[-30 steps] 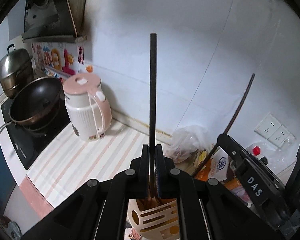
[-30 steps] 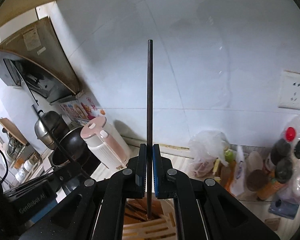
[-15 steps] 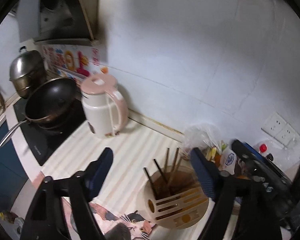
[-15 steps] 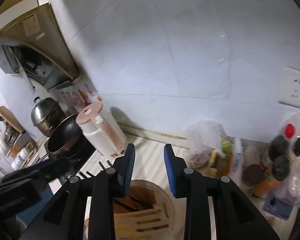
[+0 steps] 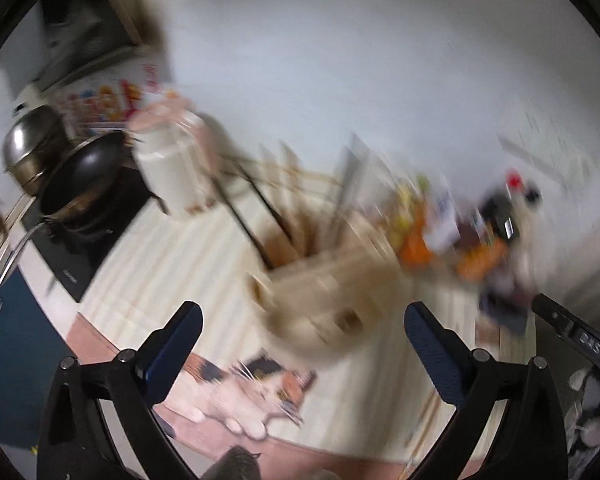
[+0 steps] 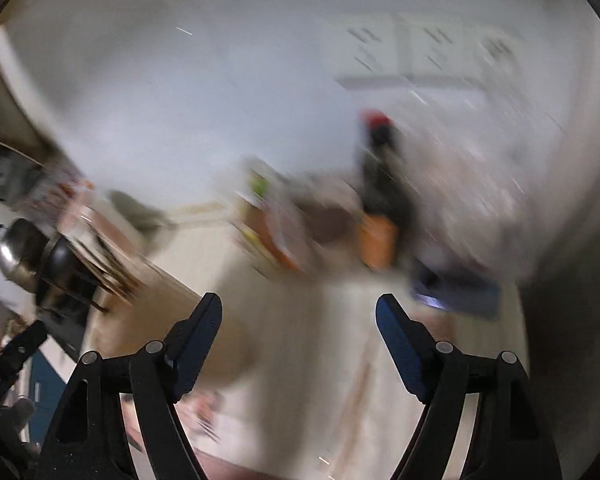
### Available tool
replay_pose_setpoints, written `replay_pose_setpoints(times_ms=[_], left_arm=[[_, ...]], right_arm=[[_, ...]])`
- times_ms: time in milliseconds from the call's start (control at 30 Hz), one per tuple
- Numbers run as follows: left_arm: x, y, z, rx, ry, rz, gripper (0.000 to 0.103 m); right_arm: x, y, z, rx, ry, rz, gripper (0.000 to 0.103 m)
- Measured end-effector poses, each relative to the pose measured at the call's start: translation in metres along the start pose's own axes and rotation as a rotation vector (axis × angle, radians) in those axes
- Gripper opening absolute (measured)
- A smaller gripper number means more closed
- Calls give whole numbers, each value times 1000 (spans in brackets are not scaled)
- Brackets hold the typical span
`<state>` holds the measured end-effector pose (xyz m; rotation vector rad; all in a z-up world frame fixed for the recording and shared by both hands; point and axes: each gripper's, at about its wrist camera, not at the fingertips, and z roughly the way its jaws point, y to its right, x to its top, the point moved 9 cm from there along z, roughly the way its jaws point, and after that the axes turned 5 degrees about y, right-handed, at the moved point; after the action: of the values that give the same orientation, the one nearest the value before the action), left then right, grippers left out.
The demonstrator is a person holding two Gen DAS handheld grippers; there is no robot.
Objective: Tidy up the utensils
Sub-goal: 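Move both open tools back over the last chopsticks, then grasp a light wooden chopstick with the left tool while the right tool grasps another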
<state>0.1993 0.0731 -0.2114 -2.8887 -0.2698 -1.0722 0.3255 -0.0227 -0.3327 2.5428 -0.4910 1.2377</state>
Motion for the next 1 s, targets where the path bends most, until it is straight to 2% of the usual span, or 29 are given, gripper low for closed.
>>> replay_pose_setpoints(times_ms=[100, 167, 233, 333, 467, 567, 667, 733, 767, 833, 1000], left_arm=[[-38, 36, 24, -25, -78, 89, 103], [-61, 51, 42, -16, -116, 139, 103], [-86, 65, 65, 7, -170, 208, 103], [-125, 75, 105, 65, -256, 313, 103], [-169, 73, 142, 81, -395, 338, 103], [-185, 70, 153, 93, -438, 353, 103], [-196, 69, 158, 100, -462, 368, 103], [-200, 70, 159, 93, -476, 366, 103], [-200, 72, 159, 87, -476, 364, 103], [-198, 80, 158, 66, -468, 369, 103], [-194, 128, 158, -27, -453, 412, 102]], right_arm=[[-40, 44, 21, -52, -104, 57, 81], [-70, 69, 40, -80, -181, 80, 81], [-102, 86, 60, -82, -258, 112, 76], [-144, 95, 90, -75, -365, 131, 62], [-184, 91, 122, -68, -469, 140, 49], [-201, 85, 138, -73, -508, 126, 45], [-203, 78, 137, -107, -496, 50, 36], [-204, 78, 138, -141, -496, 5, 22], [-205, 82, 138, -161, -497, -16, 10], [-206, 90, 138, -164, -505, -17, 7], [-207, 137, 129, -239, -528, -23, 7]])
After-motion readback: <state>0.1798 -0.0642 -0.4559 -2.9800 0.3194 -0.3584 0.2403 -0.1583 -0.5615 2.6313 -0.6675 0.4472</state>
